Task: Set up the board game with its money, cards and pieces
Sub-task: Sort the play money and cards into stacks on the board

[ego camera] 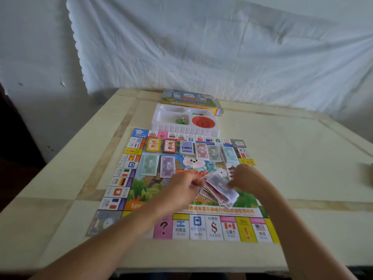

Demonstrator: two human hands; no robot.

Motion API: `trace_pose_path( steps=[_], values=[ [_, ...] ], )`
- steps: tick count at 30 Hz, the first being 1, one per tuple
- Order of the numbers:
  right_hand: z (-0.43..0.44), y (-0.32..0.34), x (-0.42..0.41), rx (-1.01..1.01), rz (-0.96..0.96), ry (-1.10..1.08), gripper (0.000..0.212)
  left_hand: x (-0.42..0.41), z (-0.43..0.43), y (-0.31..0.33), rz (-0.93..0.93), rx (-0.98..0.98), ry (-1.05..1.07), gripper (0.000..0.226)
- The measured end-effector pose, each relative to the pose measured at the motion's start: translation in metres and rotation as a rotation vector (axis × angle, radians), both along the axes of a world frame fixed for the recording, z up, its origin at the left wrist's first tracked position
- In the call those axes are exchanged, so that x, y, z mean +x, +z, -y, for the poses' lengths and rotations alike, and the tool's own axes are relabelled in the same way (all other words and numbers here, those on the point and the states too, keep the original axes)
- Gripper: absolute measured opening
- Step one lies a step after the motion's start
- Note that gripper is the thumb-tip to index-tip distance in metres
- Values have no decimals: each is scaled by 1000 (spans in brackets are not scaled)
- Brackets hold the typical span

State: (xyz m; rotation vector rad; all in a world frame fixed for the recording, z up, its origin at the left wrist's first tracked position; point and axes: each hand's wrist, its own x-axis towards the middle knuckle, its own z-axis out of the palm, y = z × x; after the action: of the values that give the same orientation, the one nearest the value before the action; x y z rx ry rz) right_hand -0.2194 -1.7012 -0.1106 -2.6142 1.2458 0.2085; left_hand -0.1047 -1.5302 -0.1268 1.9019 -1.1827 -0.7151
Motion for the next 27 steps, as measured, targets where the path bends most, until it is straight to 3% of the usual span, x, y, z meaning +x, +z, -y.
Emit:
trace_pose_path(
  steps=[3,7,14,21,27],
  values=[
    [-6,-5,-6,100,25,-14,25,-24,9,-6,-415,32,94,15],
    [-12,-12,-2,180,67,-21,39,-33,15,-8,-631,9,200,20],
    [-25,-14,3,234,70,-30,47,-39,17,-13,-549,12,230,22],
    [-33,-11,4,244,80,-15,28,-45,12,-13,-502,4,224,24],
    [-40,-15,2,212,117,-10,34,-48,8,-13,-493,-19,219,24]
  ],
)
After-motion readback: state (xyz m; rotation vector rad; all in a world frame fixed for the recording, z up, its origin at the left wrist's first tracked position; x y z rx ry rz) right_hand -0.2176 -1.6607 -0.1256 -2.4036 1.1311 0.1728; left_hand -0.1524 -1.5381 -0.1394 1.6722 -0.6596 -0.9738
